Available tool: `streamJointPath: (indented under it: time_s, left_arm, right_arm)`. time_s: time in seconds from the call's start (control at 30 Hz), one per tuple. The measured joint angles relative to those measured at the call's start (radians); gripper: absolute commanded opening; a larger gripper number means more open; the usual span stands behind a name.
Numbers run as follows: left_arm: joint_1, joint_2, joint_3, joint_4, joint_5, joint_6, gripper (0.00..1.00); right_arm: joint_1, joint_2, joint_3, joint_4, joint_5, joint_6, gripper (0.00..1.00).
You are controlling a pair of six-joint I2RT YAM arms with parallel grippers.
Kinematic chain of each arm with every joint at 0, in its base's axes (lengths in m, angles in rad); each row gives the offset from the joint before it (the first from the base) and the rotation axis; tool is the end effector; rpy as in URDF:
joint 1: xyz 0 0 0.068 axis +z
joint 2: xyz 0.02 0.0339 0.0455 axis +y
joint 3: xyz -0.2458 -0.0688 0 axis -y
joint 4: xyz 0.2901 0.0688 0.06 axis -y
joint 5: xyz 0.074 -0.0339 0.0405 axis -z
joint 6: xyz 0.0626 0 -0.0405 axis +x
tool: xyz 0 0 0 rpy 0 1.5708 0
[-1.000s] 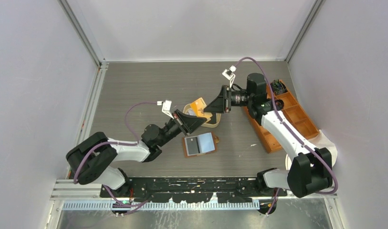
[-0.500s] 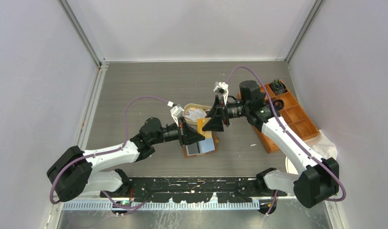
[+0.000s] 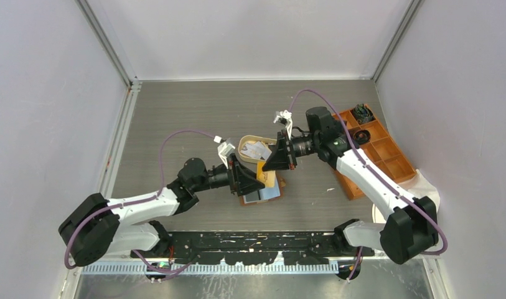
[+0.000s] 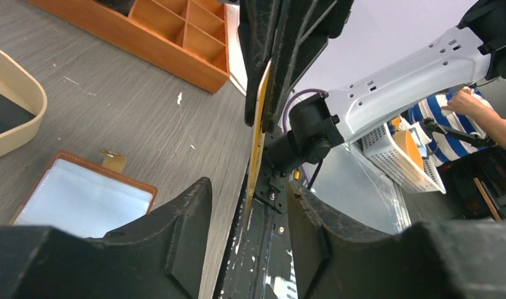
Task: Put the credit cards into the card holder
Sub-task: Insert the credit card into the card holder.
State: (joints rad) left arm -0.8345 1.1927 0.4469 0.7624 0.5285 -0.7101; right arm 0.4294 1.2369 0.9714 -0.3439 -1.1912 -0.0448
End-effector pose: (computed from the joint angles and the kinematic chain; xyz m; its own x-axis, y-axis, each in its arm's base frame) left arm 0.1855 -0.2517 0.1913 -0.6294 -0.1438 -0.7636 0.7492 0.1485 -0.6455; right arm 0.2620 0.1839 0.2719 -0.4820 -0.2389 -0.8430 -0.8692 0.0091 0.4944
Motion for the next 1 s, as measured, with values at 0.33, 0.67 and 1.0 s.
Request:
streamJointPath:
  time_s: [0.33,0.67,1.0]
  left_arm:
    - [0.002,0.033,-0.082,0.270,-0.062,-0.101,0.12]
    - [0.003,0.079,-0.111,0.333,-0.105,-0.152,0.00]
    - [0.003,-0.076,-0.217,-0.100,-0.315,-0.328,0.00]
  right_arm:
    - [0.008,0.029,0.000,0.033,-0.008,0.060,0.01]
    - [0.006,0.024,0.014,-0.084,0.054,-0.104,0.58]
    - [-0.025,-0.154,-0.089,-0.321,0.310,-0.852,0.59]
